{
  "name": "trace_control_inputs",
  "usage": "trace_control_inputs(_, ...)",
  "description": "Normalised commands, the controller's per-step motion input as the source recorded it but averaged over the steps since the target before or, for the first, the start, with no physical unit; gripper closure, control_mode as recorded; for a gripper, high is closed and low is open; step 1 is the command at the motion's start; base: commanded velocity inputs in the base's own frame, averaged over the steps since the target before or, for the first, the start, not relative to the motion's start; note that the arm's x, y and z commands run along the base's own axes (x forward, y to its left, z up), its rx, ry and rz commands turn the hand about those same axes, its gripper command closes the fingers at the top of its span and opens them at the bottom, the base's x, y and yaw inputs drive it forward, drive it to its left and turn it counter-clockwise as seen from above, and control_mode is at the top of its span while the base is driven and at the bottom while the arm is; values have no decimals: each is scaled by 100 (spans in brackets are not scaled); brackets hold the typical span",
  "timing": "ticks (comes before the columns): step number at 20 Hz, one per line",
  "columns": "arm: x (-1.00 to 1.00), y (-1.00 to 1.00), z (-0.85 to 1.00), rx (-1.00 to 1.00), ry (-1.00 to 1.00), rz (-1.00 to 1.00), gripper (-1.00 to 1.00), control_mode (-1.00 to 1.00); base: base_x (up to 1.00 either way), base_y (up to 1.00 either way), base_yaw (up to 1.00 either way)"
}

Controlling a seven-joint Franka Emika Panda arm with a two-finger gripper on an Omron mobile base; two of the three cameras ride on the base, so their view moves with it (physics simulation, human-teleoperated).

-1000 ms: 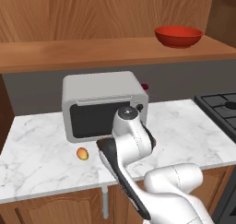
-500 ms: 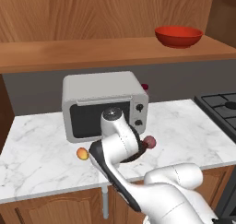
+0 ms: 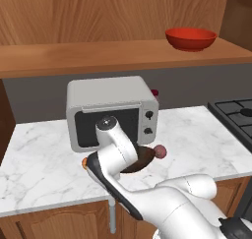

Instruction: Pick both bowls and place them on the counter. Then place the mango in one bowl and place the onion in the other bowl.

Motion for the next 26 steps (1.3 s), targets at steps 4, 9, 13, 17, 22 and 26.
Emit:
trace_control_inputs(4,0,-9,-32,0,0,0,100,-100,0,0,0)
trace_control_inputs(9,0,-12,-20,0,0,0,100,-100,0,0,0)
trace_control_inputs(13,0,-16,-4,0,0,0,100,-100,0,0,0)
trace_control_inputs(17,-1,-16,0,0,0,0,100,-100,0,0,0)
trace_control_inputs(22,-8,-10,-8,0,0,0,-100,-100,0,0,0)
trace_control_inputs(26,-9,-5,-13,0,2,0,-100,-100,0,0,0)
